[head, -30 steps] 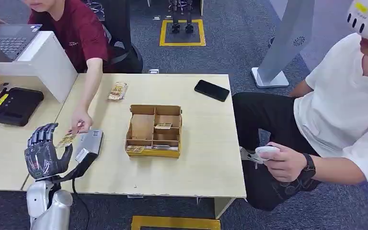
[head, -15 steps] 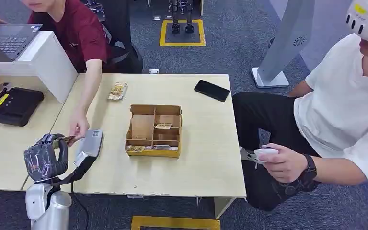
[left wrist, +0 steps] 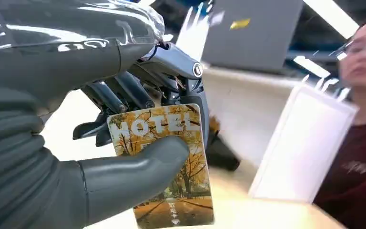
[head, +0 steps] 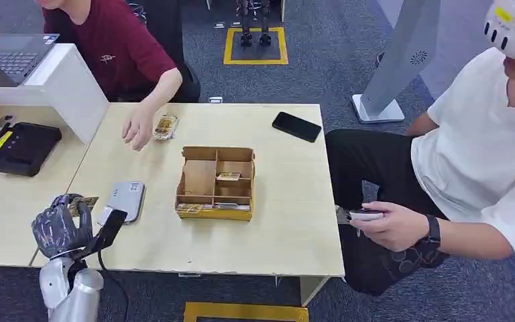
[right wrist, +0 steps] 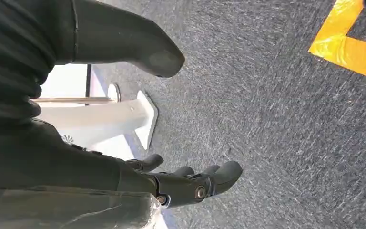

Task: Pass the card to the sensor for recognition and then transmit it.

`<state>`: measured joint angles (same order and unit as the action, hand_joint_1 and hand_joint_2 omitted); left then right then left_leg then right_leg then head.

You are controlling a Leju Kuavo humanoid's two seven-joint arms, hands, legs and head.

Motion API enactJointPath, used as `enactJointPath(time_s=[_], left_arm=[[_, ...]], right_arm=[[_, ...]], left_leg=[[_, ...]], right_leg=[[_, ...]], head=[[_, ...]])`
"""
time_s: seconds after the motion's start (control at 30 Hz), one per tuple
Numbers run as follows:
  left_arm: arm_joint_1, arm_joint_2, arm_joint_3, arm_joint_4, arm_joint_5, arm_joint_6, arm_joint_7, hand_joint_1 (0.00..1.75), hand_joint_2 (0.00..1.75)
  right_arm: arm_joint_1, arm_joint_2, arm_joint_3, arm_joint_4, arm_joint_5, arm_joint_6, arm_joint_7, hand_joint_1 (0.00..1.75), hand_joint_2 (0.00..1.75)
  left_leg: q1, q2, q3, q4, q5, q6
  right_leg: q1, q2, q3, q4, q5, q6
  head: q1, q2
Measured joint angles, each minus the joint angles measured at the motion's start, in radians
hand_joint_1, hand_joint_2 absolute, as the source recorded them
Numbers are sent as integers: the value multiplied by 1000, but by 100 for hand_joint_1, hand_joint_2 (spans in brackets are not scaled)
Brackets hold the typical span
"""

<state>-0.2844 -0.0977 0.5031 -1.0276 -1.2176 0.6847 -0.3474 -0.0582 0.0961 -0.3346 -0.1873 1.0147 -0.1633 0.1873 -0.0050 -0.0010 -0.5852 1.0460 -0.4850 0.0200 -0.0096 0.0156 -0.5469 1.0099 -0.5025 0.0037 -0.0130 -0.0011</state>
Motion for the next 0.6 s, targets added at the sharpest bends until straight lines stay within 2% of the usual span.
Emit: enactJointPath(time_s=[0.07,0.13,0.27,0.4,0.53,0.6], left_arm=[[-10,16,-35,51,65,-6,38,175,175],[-22,31,-72,90,124,-38,72,175,175],[-39,44,-141,128,307,-192,85,175,175],[-52,49,-195,143,376,-214,108,175,175],[-57,49,-228,147,468,-251,107,175,175],[-57,50,-243,147,484,-249,108,175,175]], right_arm=[[0,0,-5,0,3,0,0,0,175],[0,0,-8,0,10,0,0,0,175],[0,0,-19,0,21,0,0,0,175],[0,0,-32,0,31,0,-2,0,175],[0,0,-40,0,42,0,-2,0,175],[0,0,-47,0,46,0,-2,0,175]], left_leg=[[0,1,0,0,0,0],[0,0,0,0,0,0],[0,0,0,0,0,0],[0,0,0,0,0,0],[0,0,0,0,0,0],[0,0,0,0,0,0]], right_leg=[[0,0,0,0,0,0],[0,0,0,0,0,0],[0,0,0,0,0,0],[0,0,0,0,0,0],[0,0,0,0,0,0],[0,0,0,0,0,0]], head=[[0,0],[0,0],[0,0],[0,0],[0,0],[0,0]])
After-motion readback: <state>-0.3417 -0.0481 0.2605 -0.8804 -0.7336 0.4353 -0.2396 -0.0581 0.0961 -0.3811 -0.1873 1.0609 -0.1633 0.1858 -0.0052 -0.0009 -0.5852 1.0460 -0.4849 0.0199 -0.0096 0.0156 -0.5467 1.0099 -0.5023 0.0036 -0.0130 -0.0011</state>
